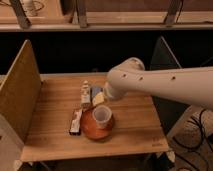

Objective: Move the arm in a circular motion

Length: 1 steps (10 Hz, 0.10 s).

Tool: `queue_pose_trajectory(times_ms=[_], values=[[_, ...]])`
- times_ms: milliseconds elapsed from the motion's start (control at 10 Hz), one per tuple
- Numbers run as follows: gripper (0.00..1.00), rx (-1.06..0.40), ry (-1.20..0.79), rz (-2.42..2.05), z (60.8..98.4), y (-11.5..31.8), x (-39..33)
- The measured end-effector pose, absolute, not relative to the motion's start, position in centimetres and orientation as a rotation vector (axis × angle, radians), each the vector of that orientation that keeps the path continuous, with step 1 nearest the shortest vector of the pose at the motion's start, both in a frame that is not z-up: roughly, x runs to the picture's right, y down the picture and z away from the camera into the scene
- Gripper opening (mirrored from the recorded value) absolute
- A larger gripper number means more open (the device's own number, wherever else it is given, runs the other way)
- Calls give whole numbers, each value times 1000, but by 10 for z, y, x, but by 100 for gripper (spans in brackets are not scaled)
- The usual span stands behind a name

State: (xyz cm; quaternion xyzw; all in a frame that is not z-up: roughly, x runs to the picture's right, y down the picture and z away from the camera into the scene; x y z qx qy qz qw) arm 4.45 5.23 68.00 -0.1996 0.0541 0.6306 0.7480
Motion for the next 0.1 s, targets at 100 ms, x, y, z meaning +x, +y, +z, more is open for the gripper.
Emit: queue_pose_trajectory(times_ms=[100], values=[[80, -360, 145, 1422, 669, 43, 76]])
